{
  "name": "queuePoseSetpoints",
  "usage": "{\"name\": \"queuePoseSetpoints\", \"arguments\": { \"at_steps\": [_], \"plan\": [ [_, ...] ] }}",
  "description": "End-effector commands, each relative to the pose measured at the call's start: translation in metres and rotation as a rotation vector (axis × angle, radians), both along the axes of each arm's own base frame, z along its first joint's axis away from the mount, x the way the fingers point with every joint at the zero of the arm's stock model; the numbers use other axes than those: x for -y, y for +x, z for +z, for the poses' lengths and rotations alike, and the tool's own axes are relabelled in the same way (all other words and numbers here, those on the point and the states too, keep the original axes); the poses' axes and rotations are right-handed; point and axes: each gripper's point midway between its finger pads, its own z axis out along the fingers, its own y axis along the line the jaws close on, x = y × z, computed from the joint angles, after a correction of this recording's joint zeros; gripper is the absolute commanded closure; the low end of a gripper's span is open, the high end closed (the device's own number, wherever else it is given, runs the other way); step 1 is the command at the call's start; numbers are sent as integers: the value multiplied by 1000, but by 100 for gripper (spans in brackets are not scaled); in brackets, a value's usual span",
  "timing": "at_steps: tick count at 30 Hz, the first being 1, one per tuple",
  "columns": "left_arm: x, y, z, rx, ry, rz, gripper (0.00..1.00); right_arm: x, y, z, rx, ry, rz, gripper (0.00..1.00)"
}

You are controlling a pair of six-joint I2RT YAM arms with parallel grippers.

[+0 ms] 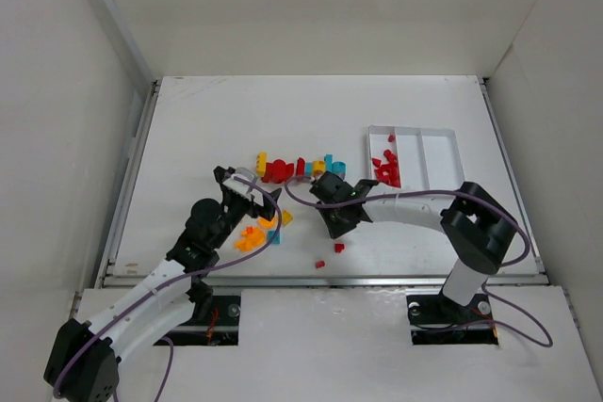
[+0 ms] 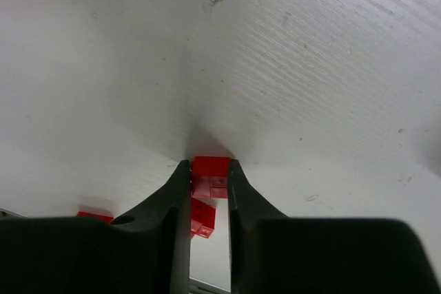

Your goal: Sort the legos into containers by color

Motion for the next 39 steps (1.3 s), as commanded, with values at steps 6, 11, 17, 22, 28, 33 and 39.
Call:
{"name": "queuePoseSetpoints", "arguments": {
  "at_steps": [6,11,17,22,28,33,39],
  "plan": [
    [0,1,17,65,-34,3,0,-2,47,64,234,5,-148,97],
    [0,1,17,65,-34,3,0,69,104,115,429,-74,-500,100],
    [-3,0,15,69,-26,12,0,124,156,130,440,-45,-673,99],
    [-3,0,15,69,-26,12,0,156,193,131,424,-31,-735,95],
    [-3,0,15,69,-26,12,0,149,212,138,414,-21,-655,52],
    [-3,0,15,69,-26,12,0,147,210,139,391,-44,-597,23],
    [-3,1,15,74,-18,12,0,81,158,151,394,-47,-289,20]
  ]
}}
